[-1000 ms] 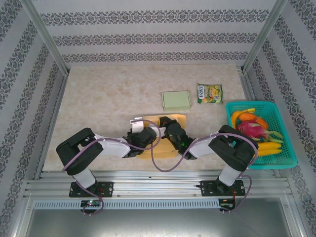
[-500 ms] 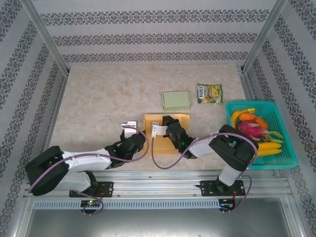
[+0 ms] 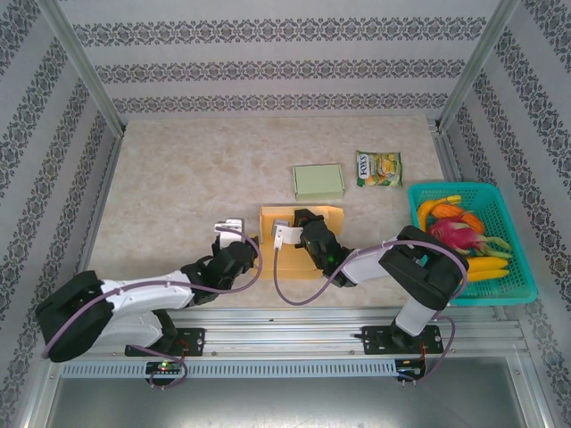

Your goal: Fold the paper box

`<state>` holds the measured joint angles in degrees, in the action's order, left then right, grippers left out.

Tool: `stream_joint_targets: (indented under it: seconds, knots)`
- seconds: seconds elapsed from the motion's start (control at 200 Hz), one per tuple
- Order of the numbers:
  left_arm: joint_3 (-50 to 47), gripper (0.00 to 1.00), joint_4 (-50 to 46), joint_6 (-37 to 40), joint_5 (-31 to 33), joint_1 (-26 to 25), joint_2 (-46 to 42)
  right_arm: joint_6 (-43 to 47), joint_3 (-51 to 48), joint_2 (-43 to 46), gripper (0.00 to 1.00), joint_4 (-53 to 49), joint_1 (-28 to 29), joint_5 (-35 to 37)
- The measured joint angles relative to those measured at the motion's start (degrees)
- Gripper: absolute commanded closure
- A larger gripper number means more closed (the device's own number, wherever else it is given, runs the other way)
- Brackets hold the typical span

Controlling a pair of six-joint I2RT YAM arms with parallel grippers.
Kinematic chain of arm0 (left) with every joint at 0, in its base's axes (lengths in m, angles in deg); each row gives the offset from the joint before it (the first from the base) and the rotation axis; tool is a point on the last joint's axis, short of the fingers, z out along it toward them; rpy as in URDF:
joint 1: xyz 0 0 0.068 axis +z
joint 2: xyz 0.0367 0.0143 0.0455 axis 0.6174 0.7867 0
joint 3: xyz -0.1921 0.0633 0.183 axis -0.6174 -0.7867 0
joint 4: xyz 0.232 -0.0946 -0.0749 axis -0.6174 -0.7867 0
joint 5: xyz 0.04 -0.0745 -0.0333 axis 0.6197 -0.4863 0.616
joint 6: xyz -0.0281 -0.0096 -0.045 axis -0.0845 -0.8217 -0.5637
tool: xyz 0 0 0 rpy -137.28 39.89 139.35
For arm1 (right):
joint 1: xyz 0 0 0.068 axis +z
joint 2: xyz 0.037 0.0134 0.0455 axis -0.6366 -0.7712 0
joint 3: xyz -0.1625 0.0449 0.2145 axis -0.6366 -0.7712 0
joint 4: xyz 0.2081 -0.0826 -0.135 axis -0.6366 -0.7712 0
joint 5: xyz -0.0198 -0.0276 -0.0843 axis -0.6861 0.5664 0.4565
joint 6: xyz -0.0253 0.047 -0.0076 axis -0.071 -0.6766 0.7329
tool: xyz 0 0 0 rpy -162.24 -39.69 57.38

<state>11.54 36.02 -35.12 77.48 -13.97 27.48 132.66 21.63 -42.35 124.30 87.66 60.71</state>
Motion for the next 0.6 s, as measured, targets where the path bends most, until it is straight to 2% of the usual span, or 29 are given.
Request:
stream_joint_targets:
  seconds: [0.2,0.385,0.46,0.6]
  knots:
    - [5.6,0.46,4.6,1.4,-2.1,0.1,11.0,0.0,0.0,0.1,1.00,-0.2,0.0,0.0]
    - [13.3,0.57,4.6,2.7,3.0,0.2,21.4,-0.6,0.0,0.3,1.00,-0.6,-0.3,0.5]
    - [15.1,0.63,4.3,2.4,5.8,0.3,23.4,-0.8,0.1,0.3,1.00,-0.7,-0.8,1.5]
    - [16.5,0.86,4.0,-0.1,9.6,0.5,25.4,-1.7,0.1,0.5,1.00,-0.8,-0.7,1.7]
